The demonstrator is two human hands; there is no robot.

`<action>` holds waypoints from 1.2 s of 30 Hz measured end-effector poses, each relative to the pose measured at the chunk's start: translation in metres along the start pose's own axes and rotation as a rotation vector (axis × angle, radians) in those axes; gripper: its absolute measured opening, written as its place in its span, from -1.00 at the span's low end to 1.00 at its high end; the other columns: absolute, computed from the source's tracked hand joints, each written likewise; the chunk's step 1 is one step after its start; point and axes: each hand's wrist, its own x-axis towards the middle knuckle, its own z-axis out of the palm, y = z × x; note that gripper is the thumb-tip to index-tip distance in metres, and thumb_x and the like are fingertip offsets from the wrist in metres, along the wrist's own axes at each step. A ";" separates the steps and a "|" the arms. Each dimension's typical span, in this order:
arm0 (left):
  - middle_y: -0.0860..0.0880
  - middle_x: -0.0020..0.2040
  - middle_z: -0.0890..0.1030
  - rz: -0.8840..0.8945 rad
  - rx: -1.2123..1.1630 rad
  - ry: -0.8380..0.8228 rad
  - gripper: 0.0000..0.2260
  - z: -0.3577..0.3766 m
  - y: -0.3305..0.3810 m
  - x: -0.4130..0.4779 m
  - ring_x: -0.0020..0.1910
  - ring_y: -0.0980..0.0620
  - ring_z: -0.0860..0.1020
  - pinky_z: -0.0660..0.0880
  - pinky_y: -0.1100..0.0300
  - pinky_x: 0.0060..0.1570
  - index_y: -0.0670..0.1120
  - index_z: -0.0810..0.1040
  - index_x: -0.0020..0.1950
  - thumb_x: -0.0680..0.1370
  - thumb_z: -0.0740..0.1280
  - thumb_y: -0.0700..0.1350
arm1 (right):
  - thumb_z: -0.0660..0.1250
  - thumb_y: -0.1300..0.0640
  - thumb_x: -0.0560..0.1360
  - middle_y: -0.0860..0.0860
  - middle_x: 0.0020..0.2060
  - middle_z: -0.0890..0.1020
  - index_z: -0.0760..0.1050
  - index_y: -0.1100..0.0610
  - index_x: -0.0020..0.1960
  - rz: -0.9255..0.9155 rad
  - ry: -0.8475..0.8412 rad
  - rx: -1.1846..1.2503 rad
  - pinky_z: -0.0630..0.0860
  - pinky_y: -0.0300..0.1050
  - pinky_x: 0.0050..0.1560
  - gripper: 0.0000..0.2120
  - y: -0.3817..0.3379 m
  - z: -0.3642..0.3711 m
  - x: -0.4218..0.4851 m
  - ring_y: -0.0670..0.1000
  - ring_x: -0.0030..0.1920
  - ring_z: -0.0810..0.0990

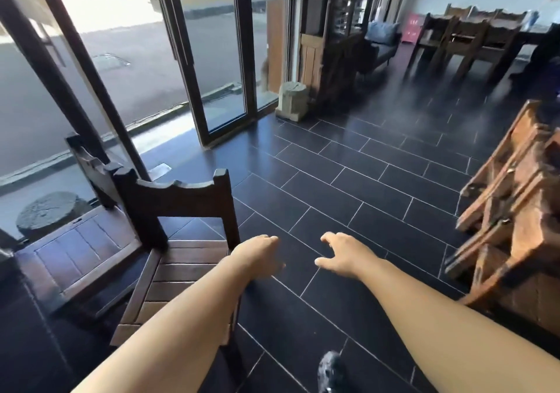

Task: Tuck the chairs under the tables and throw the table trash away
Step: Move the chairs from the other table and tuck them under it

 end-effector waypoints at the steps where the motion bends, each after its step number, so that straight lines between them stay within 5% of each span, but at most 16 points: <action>1: -0.11 0.18 0.52 -0.021 -0.005 -0.005 -0.56 -0.004 -0.004 0.016 0.21 -0.16 0.52 0.50 0.03 0.10 -0.12 0.44 0.25 0.51 0.35 0.13 | 0.31 -0.23 0.48 0.01 0.31 0.46 0.30 -0.02 0.46 -0.009 -0.011 0.002 0.52 0.06 0.19 -0.38 0.003 -0.006 0.019 0.08 0.24 0.52; 18: -0.05 0.23 0.54 -0.269 -0.099 0.108 -0.54 -0.135 -0.034 0.304 0.25 -0.09 0.52 0.50 0.05 0.19 -0.05 0.45 0.33 0.48 0.32 0.11 | 0.32 -0.22 0.49 0.00 0.30 0.45 0.29 -0.01 0.47 -0.246 -0.123 -0.132 0.51 0.00 0.16 -0.37 0.028 -0.172 0.361 0.05 0.25 0.51; 36: 0.01 0.36 0.46 -0.616 -0.337 0.140 -0.44 -0.227 -0.238 0.475 0.35 -0.05 0.44 0.44 -0.01 0.28 0.02 0.35 0.47 0.51 0.32 0.17 | 0.33 -0.21 0.48 0.05 0.31 0.47 0.31 0.00 0.46 -0.576 -0.233 -0.402 0.47 0.05 0.26 -0.37 -0.173 -0.240 0.663 0.10 0.32 0.47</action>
